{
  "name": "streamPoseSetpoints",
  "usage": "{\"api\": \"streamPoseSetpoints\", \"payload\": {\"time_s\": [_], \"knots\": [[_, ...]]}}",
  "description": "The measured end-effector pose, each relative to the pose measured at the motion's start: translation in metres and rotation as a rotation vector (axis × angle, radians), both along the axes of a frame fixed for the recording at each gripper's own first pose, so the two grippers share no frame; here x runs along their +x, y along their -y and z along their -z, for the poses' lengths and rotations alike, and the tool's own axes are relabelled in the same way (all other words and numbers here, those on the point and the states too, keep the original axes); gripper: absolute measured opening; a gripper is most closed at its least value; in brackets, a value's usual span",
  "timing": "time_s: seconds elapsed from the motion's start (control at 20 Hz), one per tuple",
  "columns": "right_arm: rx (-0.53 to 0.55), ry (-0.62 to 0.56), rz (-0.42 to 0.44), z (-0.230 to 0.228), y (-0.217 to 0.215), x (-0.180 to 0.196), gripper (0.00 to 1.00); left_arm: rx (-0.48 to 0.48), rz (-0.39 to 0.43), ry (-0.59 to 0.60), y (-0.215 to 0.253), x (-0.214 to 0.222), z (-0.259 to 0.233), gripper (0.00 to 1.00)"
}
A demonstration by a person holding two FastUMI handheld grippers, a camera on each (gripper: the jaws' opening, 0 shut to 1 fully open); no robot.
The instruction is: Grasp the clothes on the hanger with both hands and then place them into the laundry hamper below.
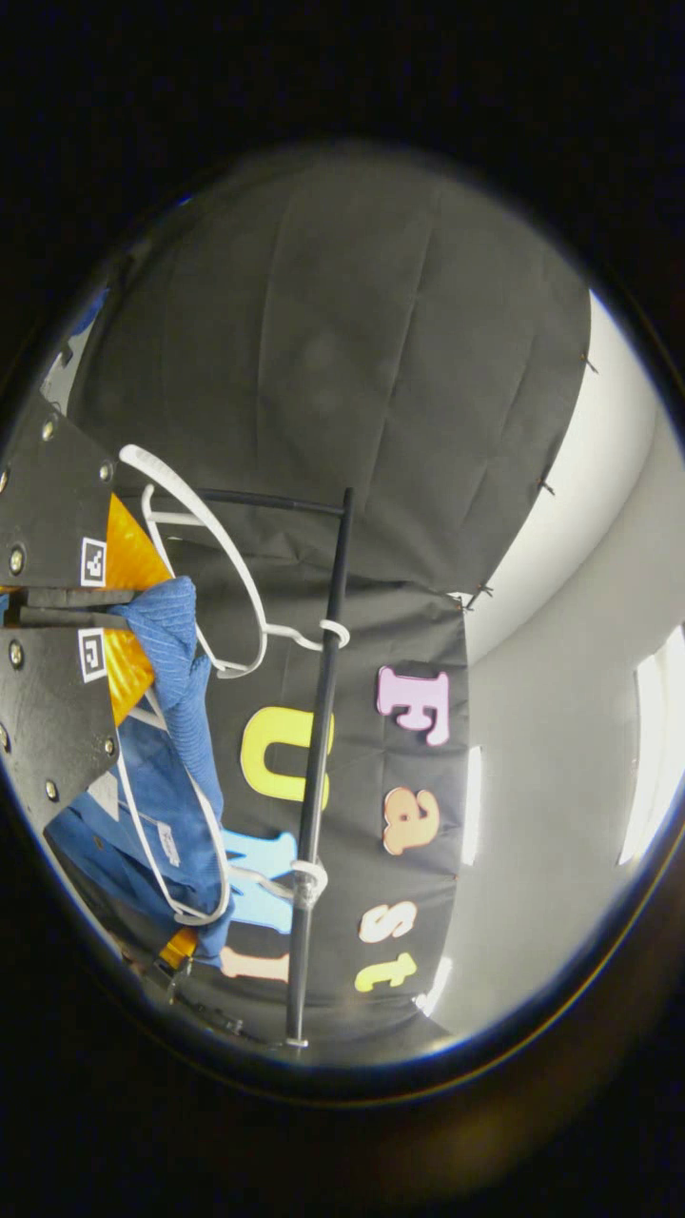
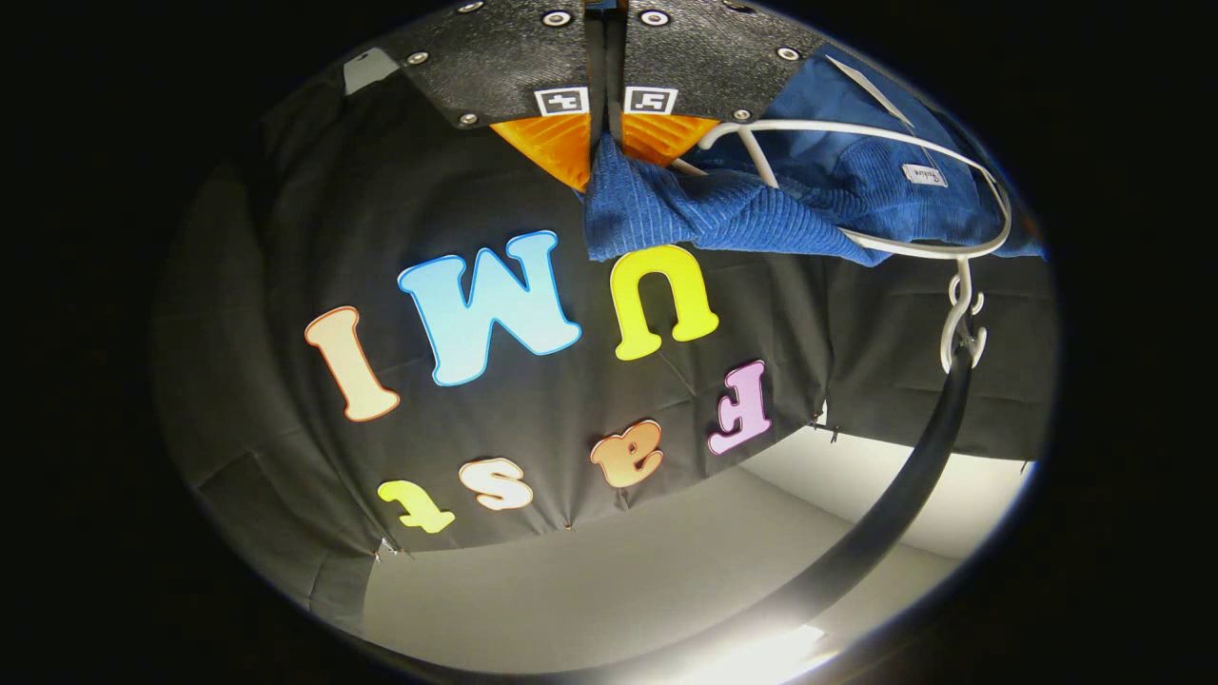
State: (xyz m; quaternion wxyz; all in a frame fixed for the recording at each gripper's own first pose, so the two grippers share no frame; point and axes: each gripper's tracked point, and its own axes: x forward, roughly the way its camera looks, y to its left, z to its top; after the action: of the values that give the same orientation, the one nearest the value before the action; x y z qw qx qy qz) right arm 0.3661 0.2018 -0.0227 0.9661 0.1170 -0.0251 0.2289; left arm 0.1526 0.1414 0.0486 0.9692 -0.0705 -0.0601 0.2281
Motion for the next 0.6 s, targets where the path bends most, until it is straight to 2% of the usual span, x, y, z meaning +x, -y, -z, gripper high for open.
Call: {"api": "streamPoseSetpoints", "payload": {"time_s": [0.3, 0.45, 0.6], "knots": [[0.001, 0.029, 0.031, -0.002, 0.001, 0.006, 0.00, 0.092, 0.064, -0.031, -0.010, 0.011, -0.002, 0.00], [-0.027, 0.074, 0.054, -0.005, 0.005, 0.009, 0.00, 0.071, 0.096, -0.041, -0.025, 0.014, 0.002, 0.00], [-0.043, 0.126, 0.069, -0.014, 0.006, 0.015, 0.00, 0.006, 0.102, -0.044, -0.044, 0.021, 0.009, 0.01]]}}
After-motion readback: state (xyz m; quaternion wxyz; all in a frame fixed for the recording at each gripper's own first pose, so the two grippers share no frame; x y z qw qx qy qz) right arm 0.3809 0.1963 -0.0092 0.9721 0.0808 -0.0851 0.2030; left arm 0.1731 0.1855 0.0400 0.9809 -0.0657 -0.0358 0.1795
